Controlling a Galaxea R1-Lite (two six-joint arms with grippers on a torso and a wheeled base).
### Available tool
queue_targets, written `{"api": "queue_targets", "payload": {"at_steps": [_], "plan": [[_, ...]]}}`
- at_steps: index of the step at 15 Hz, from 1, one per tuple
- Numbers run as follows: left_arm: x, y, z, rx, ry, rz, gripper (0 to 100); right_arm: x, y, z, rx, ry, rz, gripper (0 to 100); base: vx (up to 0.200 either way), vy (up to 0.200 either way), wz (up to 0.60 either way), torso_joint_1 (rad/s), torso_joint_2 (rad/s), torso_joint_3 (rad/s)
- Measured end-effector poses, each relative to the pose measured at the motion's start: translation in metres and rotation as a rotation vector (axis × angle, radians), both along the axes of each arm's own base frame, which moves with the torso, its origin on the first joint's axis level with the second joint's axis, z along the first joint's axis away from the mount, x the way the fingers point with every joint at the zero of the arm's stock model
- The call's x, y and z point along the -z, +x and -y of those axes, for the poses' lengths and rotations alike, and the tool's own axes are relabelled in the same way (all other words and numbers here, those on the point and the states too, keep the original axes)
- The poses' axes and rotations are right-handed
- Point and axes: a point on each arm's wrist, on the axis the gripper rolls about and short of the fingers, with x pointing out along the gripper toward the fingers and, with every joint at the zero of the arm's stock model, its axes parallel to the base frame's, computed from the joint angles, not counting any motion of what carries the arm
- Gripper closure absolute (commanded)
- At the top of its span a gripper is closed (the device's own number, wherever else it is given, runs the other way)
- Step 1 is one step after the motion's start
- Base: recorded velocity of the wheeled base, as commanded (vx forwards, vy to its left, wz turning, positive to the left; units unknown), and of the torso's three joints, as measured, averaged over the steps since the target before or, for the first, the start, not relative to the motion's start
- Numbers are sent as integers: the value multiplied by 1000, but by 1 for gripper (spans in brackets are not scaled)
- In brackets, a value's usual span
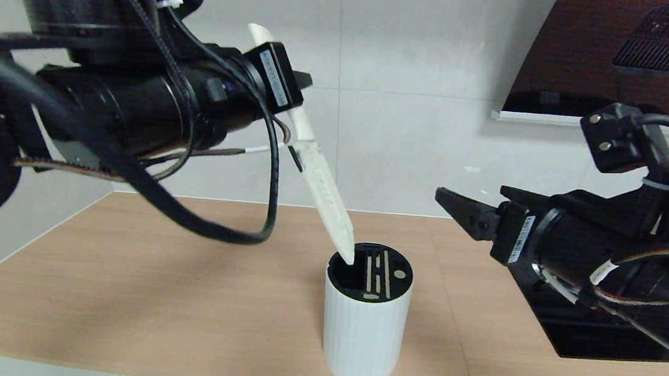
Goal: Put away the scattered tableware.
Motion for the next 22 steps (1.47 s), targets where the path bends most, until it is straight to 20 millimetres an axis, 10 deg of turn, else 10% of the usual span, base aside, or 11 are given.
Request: {"api": "queue_targets", "payload": {"at_steps": [4, 22], "plan": [[5, 5, 15, -241, 97, 5, 100, -9, 0, 15, 43, 18, 21, 0, 0, 0, 0, 0, 0, 0], [59, 16, 79, -223, 193, 41, 100, 1, 6, 12, 51, -6, -5, 0, 0, 0, 0, 0, 0, 0]]}}
